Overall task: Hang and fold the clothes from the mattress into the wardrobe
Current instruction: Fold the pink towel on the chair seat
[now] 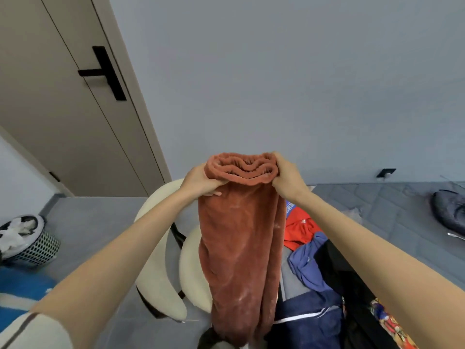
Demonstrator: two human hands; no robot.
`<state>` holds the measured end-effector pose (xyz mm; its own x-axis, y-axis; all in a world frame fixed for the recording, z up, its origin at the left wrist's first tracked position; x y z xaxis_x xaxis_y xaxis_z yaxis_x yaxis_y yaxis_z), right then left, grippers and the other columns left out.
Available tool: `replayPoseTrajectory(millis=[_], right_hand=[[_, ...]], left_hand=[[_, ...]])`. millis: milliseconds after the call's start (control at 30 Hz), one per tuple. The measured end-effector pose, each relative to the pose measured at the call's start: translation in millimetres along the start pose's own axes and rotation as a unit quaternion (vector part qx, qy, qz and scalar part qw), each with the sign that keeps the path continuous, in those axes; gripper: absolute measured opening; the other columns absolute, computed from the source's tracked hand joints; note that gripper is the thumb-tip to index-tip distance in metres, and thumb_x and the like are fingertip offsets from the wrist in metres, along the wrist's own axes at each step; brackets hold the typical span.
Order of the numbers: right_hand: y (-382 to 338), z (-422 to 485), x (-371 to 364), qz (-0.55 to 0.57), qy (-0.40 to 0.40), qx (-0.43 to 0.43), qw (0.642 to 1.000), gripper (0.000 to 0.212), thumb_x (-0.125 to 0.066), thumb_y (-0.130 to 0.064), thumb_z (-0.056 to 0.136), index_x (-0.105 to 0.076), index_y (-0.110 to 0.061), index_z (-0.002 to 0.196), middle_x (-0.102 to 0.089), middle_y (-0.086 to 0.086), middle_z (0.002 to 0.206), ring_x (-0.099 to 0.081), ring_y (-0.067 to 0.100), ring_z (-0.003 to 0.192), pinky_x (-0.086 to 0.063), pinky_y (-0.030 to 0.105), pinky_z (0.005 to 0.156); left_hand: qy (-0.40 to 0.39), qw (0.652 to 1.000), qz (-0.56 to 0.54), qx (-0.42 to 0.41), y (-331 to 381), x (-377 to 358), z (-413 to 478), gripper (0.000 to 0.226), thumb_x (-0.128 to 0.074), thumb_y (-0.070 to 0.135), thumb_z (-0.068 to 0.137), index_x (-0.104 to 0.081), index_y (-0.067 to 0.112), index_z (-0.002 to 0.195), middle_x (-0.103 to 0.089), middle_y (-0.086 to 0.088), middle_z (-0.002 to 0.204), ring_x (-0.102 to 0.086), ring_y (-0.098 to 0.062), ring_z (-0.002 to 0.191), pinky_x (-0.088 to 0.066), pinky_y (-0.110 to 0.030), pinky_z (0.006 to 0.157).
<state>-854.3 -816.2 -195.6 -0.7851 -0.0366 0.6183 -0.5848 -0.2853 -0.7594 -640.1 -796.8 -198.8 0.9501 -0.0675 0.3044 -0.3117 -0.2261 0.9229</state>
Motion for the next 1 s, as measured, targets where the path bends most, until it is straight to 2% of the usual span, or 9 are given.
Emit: replayPoseTrajectory(millis=[167, 267, 433, 533, 667, 800, 900, 967, 1000], right_hand=[[29.0, 67.2, -23.8, 0.016, 0.011, -0.056, 0.998, 0.047, -0.042, 0.019, 0.077, -0.057, -0.002, 0.117, -0.061, 0.003, 0.103, -0.053, 0.015, 0.096, -0.036, 0.008, 0.073], [50.0, 101.8, -38.2, 0.019, 0.017, -0.078, 0.997, 0.049, -0.041, 0.020, 0.075, -0.058, -0.002, 0.115, -0.060, 0.000, 0.101, -0.055, 0.016, 0.095, -0.034, -0.002, 0.071], [88.4, 134.7, -59.3, 0.025, 0.022, -0.125, 0.992, 0.048, -0.040, 0.020, 0.074, -0.059, -0.002, 0.112, -0.061, -0.002, 0.097, -0.054, 0.013, 0.089, -0.034, -0.002, 0.068], [119.2, 139.6, -74.5, 0.005, 0.021, -0.146, 0.989, 0.042, -0.043, 0.018, 0.072, -0.060, -0.001, 0.106, -0.061, -0.001, 0.091, -0.054, 0.017, 0.082, -0.035, 0.002, 0.064], [171.0, 125.1, -104.1, -0.019, -0.003, -0.169, 0.985, 0.037, -0.042, -0.002, 0.064, -0.061, -0.006, 0.095, -0.061, 0.006, 0.095, -0.056, 0.026, 0.091, -0.040, 0.024, 0.075], [223.1, 87.1, -137.1, -0.080, -0.033, -0.203, 0.975, 0.038, -0.050, 0.003, 0.066, -0.062, -0.015, 0.098, -0.046, 0.017, 0.116, -0.044, 0.033, 0.105, -0.026, 0.022, 0.083], [253.8, 51.7, -158.0, -0.141, -0.071, -0.233, 0.960, 0.048, -0.049, 0.003, 0.071, -0.060, -0.020, 0.111, -0.033, 0.013, 0.121, -0.035, 0.030, 0.102, -0.018, 0.022, 0.078], [270.8, 30.2, -169.9, -0.116, -0.089, -0.253, 0.956, 0.057, -0.047, 0.012, 0.071, -0.060, -0.022, 0.115, -0.028, 0.007, 0.115, -0.037, 0.024, 0.094, -0.034, 0.030, 0.087], [277.9, 21.9, -174.7, -0.088, -0.098, -0.266, 0.955, 0.061, -0.044, 0.016, 0.070, -0.060, -0.020, 0.116, -0.027, 0.005, 0.113, -0.039, 0.021, 0.092, -0.043, 0.035, 0.088]], left_hand=[[-0.030, 0.999, -0.038, -0.002, -16.9, 7.3, 91.3, 0.044, -0.074, 0.002, 0.078, -0.060, 0.019, 0.116, -0.067, -0.003, 0.112, -0.065, -0.012, 0.096, -0.055, -0.024, 0.083], [-0.040, 0.998, -0.048, 0.005, -30.2, 8.9, 139.9, 0.040, -0.074, 0.000, 0.076, -0.060, 0.024, 0.105, -0.067, 0.004, 0.102, -0.063, -0.004, 0.091, -0.052, -0.016, 0.079], [-0.069, 0.994, -0.055, 0.056, -70.0, 3.6, 207.8, 0.065, -0.085, 0.018, 0.066, -0.055, 0.013, 0.123, -0.065, -0.003, 0.117, -0.063, -0.014, 0.107, -0.052, -0.032, 0.093], [-0.069, 0.994, -0.035, 0.082, -98.3, -9.3, 228.7, 0.060, -0.084, 0.013, 0.066, -0.056, 0.008, 0.119, -0.065, -0.008, 0.115, -0.063, -0.018, 0.105, -0.052, -0.033, 0.092], [-0.054, 0.994, 0.001, 0.092, -137.7, -31.6, 237.0, 0.036, -0.062, -0.011, 0.080, -0.054, 0.011, 0.107, -0.058, 0.003, 0.093, -0.055, -0.009, 0.086, -0.045, -0.012, 0.073], [-0.076, 0.979, -0.067, 0.176, -180.6, -58.6, 229.2, 0.041, -0.034, -0.022, 0.082, -0.062, 0.002, 0.101, -0.063, -0.008, 0.100, -0.059, -0.018, 0.095, -0.051, -0.021, 0.080], [-0.035, 0.940, -0.166, 0.296, -217.3, -81.2, 221.8, 0.028, -0.034, 0.000, 0.094, -0.059, 0.007, 0.083, -0.062, -0.006, 0.084, -0.062, -0.013, 0.073, -0.053, -0.020, 0.064], [0.003, 0.911, -0.216, 0.352, -246.0, -96.8, 217.0, 0.018, -0.058, 0.027, 0.090, -0.060, 0.011, 0.081, -0.065, -0.005, 0.083, -0.064, -0.013, 0.071, -0.056, -0.023, 0.063], [0.021, 0.906, -0.214, 0.365, -263.5, -104.3, 214.3, 0.028, -0.074, 0.039, 0.074, -0.062, 0.015, 0.083, -0.068, -0.007, 0.092, -0.066, -0.017, 0.080, -0.057, -0.029, 0.072]])
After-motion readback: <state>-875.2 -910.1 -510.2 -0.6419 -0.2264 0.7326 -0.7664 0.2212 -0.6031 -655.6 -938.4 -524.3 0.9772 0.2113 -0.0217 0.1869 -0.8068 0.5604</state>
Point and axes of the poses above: each hand's wrist, its own z-axis towards the middle knuckle, its own x-axis out of the back of the hand, y = z × x, the point moved 1 cm from there along z, towards the middle knuckle
